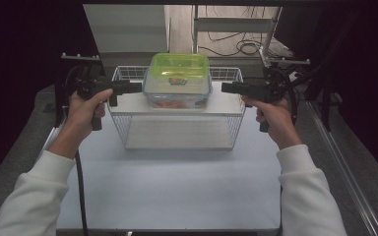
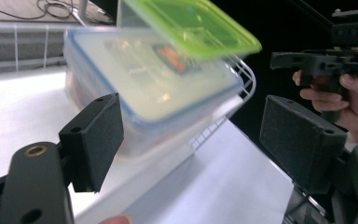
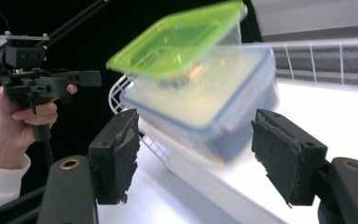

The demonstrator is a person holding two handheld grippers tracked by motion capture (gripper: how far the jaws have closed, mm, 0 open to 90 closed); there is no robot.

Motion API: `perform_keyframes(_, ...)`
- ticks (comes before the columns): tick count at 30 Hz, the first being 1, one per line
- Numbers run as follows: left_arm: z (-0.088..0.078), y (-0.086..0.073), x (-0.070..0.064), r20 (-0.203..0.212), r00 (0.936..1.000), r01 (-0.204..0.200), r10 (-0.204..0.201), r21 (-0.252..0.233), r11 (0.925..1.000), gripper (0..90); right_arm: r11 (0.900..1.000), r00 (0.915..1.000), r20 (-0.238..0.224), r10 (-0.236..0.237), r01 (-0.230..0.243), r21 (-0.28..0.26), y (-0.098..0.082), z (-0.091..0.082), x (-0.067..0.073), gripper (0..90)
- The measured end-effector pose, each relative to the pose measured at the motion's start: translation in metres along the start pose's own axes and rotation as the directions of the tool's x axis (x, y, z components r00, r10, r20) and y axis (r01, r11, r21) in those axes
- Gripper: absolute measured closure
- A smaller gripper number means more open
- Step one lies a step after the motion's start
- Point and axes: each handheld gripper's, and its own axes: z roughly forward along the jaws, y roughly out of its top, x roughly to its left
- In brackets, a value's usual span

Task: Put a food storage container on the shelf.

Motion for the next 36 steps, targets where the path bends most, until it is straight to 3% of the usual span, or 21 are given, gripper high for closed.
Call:
perform_keyframes(6, -0.013, -0.033, -0.006, 0.058, 0.9983, -0.009, 0.007, 0.036, 0.9993, 21.4, 0.999, 0.9997, -0.015, -0.019, 0.019, 0.040, -0.032, -0.013, -0.004, 32.4)
perform_keyframes(14, -0.013, -0.093, -0.006, 0.056, 0.9977, -0.045, 0.039, 0.110, 0.9930, 22.4, 0.988, 0.9980, -0.004, -0.063, 0.063, 0.139, -0.085, -0.017, -0.005, 32.4)
perform_keyframes(17, -0.008, -0.118, 0.000, 0.074, 0.9970, -0.035, 0.025, 0.139, 0.9897, 22.9, 0.984, 0.9976, -0.002, -0.069, 0.068, 0.166, -0.109, -0.015, -0.008, 32.4)
perform_keyframes(20, -0.001, -0.142, 0.002, 0.072, 0.9969, -0.045, 0.032, 0.179, 0.9828, 23.0, 0.977, 0.9962, 0.022, -0.084, 0.078, 0.197, -0.127, -0.012, -0.011, 32.4)
perform_keyframes(22, 0.004, -0.155, 0.002, 0.050, 0.9973, -0.063, 0.053, 0.208, 0.9761, 23.1, 0.971, 0.9935, 0.047, -0.104, 0.091, 0.223, -0.140, -0.009, -0.013, 32.4)
perform_keyframes(26, 0.015, -0.177, 0.002, 0.042, 0.9970, -0.074, 0.065, 0.252, 0.9650, 23.2, 0.958, 0.9914, 0.051, -0.120, 0.102, 0.268, -0.166, -0.002, -0.015, 32.2)
perform_keyframes(30, 0.026, -0.195, 0.001, 0.039, 0.9959, -0.090, 0.082, 0.286, 0.9540, 23.4, 0.949, 0.9913, 0.049, -0.122, 0.102, 0.300, -0.190, 0.005, -0.017, 32.1)
perform_keyframes(33, 0.034, -0.206, 0.002, 0.045, 0.9963, -0.083, 0.073, 0.307, 0.9479, 23.5, 0.938, 0.9920, 0.053, -0.115, 0.091, 0.335, -0.204, 0.011, -0.022, 32.0)
perform_keyframes(34, 0.037, -0.209, 0.003, 0.043, 0.9963, -0.085, 0.075, 0.322, 0.9429, 23.5, 0.935, 0.9920, 0.056, -0.113, 0.087, 0.343, -0.207, 0.012, -0.022, 31.9)
perform_keyframes(36, 0.038, -0.211, 0.003, 0.030, 0.9964, -0.085, 0.080, 0.329, 0.9404, 23.6, 0.934, 0.9925, 0.061, -0.106, 0.078, 0.349, -0.211, 0.014, -0.024, 31.9)
